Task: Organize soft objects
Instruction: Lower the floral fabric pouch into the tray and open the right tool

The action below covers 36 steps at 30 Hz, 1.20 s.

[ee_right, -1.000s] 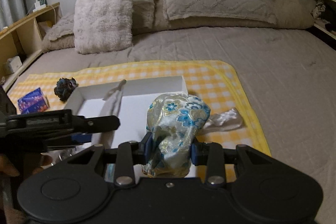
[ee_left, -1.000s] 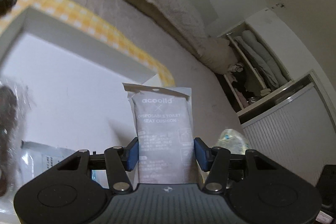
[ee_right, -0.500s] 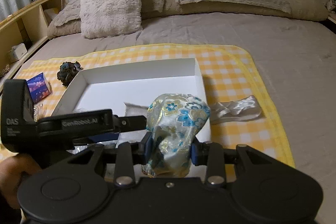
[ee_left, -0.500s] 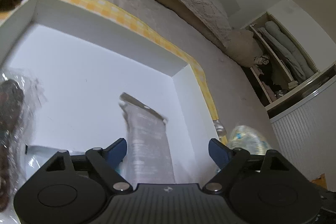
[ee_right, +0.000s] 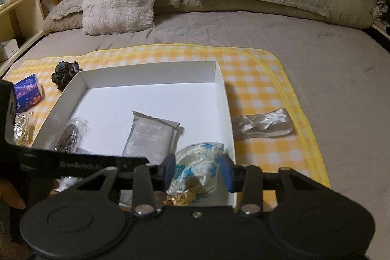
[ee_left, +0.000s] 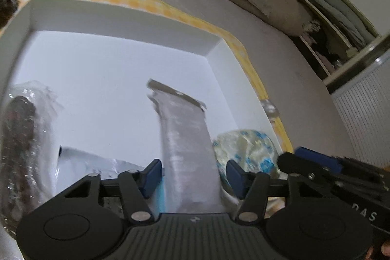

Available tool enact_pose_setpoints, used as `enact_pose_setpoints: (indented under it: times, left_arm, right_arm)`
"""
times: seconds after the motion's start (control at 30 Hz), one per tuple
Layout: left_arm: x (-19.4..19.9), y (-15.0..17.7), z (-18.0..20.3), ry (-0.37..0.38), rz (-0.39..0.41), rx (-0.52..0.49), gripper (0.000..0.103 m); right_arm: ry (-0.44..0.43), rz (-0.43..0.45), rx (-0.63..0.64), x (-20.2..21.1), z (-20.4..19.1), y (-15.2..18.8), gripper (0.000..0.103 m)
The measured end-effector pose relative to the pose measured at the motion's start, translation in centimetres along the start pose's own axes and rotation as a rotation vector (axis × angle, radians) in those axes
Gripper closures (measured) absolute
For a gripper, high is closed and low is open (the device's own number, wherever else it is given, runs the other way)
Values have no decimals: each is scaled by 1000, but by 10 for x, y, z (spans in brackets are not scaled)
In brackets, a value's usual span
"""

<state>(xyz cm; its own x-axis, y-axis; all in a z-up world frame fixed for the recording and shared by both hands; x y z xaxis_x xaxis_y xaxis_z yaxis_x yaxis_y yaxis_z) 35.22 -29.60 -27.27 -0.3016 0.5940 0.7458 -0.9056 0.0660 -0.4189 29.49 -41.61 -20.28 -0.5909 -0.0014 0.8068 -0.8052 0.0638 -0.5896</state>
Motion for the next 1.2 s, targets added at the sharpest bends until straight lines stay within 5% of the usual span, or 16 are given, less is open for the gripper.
enact_pose_setpoints:
  times: [0.1,0.33,0.5,0.77,1.2]
  left_arm:
    - [-4,5,5,6,-15,-33,45]
    - [-3,7,9,-21,-19,-72,45]
    - [3,7,8,-43,-13,-97,45]
    - [26,7,12,-86,15,-133,40]
    - [79,15,21,-182,72,-197,9]
  right_arm:
    - [-22,-49,22,-8,-7,7,80]
    - [47,-154,102,-31,-10,30,81]
    - [29,-128,42,-22,-2,27,80]
    - [6,-54,-10,7,0,16,73]
    - [12,40,-39,56,-2,12,47]
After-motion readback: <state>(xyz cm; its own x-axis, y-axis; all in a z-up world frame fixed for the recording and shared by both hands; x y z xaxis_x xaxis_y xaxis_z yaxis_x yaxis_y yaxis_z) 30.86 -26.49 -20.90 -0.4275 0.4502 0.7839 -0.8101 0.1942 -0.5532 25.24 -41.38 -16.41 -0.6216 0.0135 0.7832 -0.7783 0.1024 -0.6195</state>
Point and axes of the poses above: each gripper's, at about its wrist camera, not at the fingertips, and x roughly against the way its jaws point, z to its right, y to its underside, the point moved 10 cm from there along -x, roughly the way its jaws point, and after that the axes turned 5 degrees about -z, right-handed, at the moved point
